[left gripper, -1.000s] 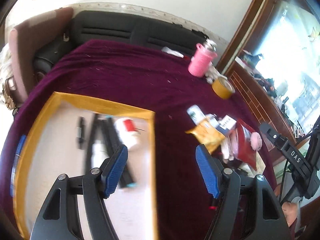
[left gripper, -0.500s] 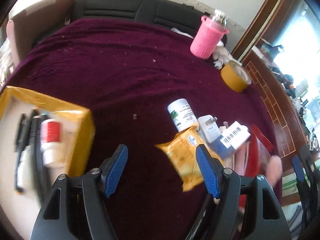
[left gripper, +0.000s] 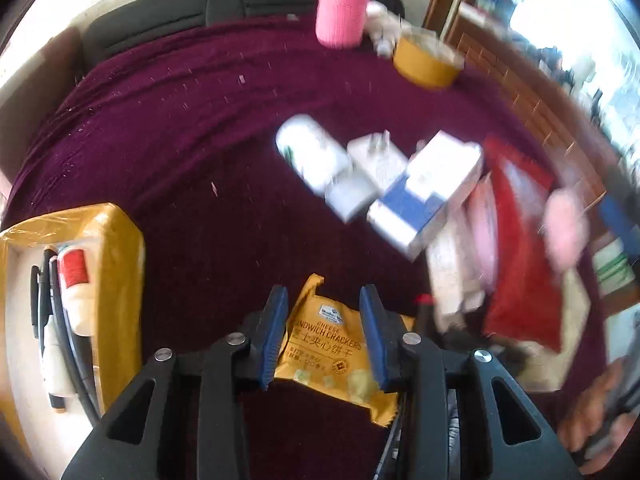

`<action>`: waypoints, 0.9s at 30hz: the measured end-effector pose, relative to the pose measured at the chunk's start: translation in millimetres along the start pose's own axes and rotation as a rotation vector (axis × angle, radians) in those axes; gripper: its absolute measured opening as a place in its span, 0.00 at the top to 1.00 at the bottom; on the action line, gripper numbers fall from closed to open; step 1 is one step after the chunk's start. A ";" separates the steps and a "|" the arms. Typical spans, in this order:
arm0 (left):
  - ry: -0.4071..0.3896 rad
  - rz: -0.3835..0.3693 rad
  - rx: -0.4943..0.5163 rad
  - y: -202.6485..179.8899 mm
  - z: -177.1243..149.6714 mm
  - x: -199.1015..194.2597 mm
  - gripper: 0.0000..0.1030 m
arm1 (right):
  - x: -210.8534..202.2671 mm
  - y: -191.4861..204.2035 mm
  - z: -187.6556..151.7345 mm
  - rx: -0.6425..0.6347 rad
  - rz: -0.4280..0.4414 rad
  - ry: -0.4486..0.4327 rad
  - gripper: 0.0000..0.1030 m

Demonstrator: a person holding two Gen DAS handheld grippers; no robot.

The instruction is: Organize objects

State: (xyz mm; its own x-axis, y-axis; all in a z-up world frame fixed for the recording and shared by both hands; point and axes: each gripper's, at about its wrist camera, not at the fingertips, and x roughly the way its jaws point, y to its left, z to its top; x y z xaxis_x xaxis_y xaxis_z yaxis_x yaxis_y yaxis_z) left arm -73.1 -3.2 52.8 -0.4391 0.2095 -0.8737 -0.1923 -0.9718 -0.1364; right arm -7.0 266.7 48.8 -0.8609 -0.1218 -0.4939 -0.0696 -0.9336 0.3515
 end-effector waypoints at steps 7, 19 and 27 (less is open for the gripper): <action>-0.082 -0.047 -0.261 24.9 50.4 20.5 0.53 | 6.6 -5.1 1.1 0.011 -0.015 0.024 0.22; -0.106 0.111 -0.087 -9.2 70.1 56.7 0.62 | 12.8 -12.1 1.7 0.049 -0.004 0.063 0.22; -0.066 0.146 -0.034 -8.9 55.5 67.4 0.72 | 15.2 -12.7 -1.5 0.054 -0.013 0.077 0.22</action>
State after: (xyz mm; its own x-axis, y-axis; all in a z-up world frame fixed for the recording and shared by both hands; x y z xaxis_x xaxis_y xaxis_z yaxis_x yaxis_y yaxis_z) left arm -149.8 25.5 21.0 -0.5170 0.0713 -0.8530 -0.0926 -0.9953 -0.0271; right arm -18.4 276.3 35.6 -0.8185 -0.1377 -0.5578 -0.1092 -0.9159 0.3863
